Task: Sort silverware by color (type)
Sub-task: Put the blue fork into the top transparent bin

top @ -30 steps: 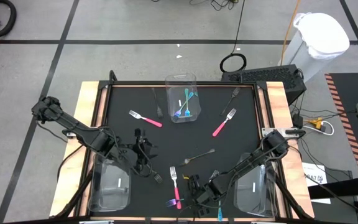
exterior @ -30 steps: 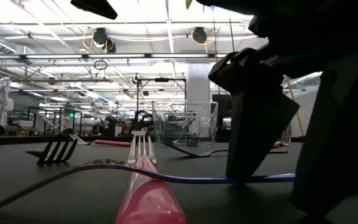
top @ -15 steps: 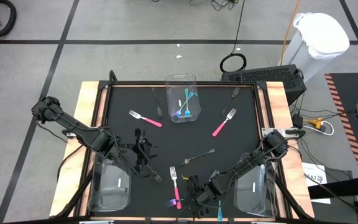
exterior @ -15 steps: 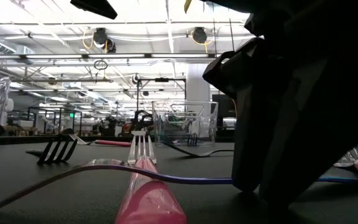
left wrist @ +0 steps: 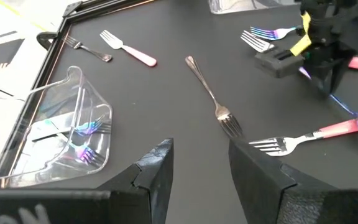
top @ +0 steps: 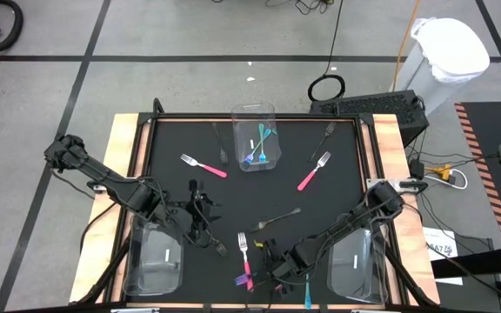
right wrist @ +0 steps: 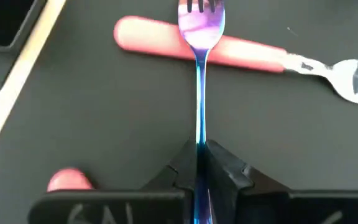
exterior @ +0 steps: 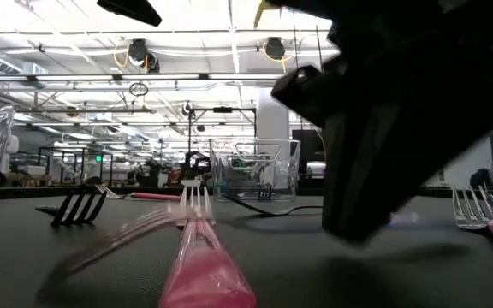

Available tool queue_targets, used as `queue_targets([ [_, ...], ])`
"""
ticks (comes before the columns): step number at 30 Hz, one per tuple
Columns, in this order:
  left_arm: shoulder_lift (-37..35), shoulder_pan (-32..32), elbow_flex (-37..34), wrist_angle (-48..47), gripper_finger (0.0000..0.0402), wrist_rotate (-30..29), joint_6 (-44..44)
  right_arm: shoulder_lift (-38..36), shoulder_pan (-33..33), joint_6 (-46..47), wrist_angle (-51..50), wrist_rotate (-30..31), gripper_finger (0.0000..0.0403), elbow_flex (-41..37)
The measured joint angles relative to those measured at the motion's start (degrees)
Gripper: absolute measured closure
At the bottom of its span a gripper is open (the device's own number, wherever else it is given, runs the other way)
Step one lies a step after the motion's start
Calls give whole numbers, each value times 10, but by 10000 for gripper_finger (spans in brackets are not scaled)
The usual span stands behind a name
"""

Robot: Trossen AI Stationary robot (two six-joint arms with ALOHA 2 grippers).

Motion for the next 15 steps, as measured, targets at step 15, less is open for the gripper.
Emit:
queue_targets([
  [15, 0, 0, 0, 60, 244, 0, 41, -135, -18, -130, -42, -5, 389, 2],
])
